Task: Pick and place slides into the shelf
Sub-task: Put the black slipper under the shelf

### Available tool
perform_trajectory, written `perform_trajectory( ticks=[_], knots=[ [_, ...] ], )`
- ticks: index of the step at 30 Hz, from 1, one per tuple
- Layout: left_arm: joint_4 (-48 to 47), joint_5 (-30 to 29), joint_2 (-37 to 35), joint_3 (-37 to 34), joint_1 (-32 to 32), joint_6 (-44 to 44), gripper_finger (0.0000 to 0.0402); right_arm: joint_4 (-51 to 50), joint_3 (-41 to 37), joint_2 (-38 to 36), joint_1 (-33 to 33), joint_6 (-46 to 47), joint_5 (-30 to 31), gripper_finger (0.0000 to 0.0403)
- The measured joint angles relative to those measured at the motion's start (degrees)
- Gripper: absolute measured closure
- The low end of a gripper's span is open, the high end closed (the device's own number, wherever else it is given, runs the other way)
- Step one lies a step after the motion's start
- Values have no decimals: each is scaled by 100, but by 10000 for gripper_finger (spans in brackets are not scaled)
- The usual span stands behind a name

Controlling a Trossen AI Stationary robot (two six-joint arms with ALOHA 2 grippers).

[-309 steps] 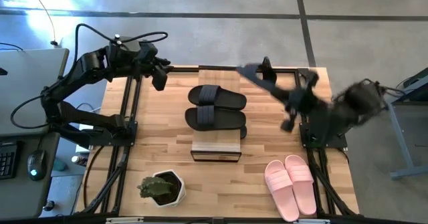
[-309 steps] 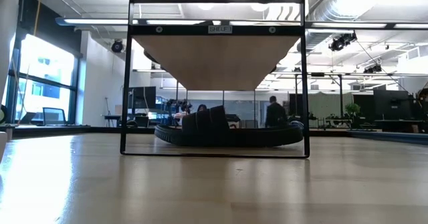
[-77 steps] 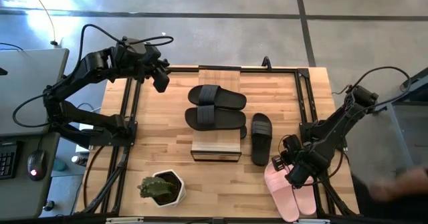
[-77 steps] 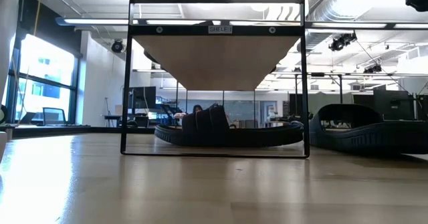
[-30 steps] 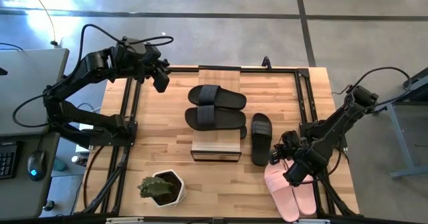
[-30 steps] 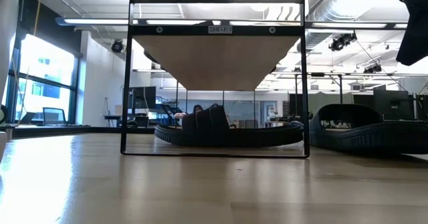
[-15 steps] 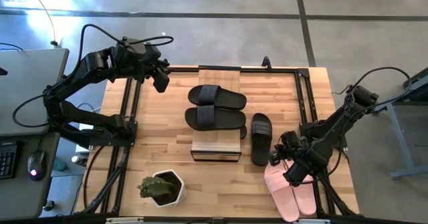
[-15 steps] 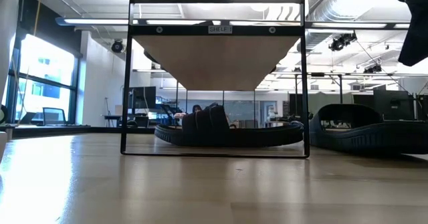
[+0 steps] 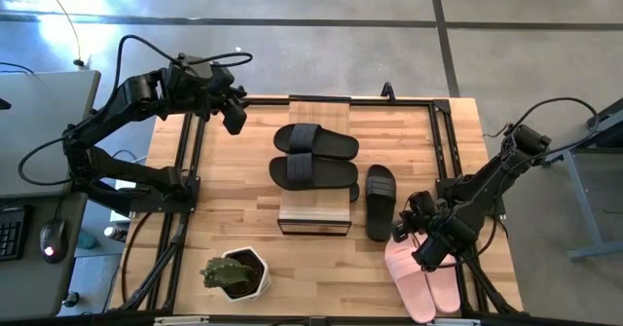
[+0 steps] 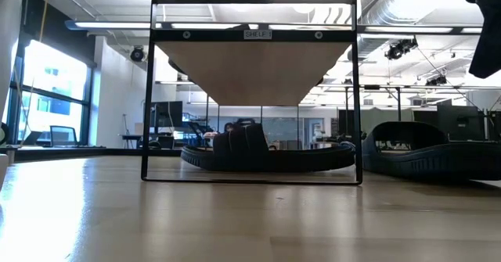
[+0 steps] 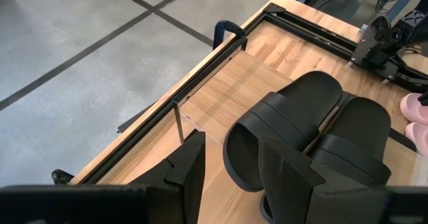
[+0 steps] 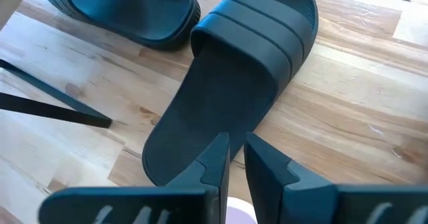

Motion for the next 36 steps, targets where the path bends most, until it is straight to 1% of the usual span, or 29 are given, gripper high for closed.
perform_trajectory(
  ticks=[4, 11, 14, 19, 24, 27, 30, 33, 36],
  knots=[
    [0, 0, 0, 0, 1, 0, 279, 103, 0, 0, 2, -10, 33, 364],
    [0, 0, 0, 0, 2, 0, 279, 451, 0, 2, 2, -621, 612, 363],
    [0, 0, 0, 0, 2, -1, 279, 402, 0, 18, -4, -751, 653, 361],
    [0, 0, 0, 0, 0, -2, 279, 210, 0, 126, -106, -910, 429, 361],
    [0, 0, 0, 0, 1, -1, 279, 193, 0, 371, -348, -1199, 133, 361],
    [0, 0, 0, 0, 0, -2, 279, 185, -2, 504, -535, -1189, 17, 361],
    [0, 0, 0, 0, 1, -1, 279, 150, -2, 636, -759, -980, -2, 361],
    [0, 0, 0, 0, 2, 0, 279, 354, -2, 726, -957, -967, -134, 363],
    [0, 0, 0, 0, 0, -2, 279, 708, -2, 809, -1089, -1218, -283, 368]
  ],
)
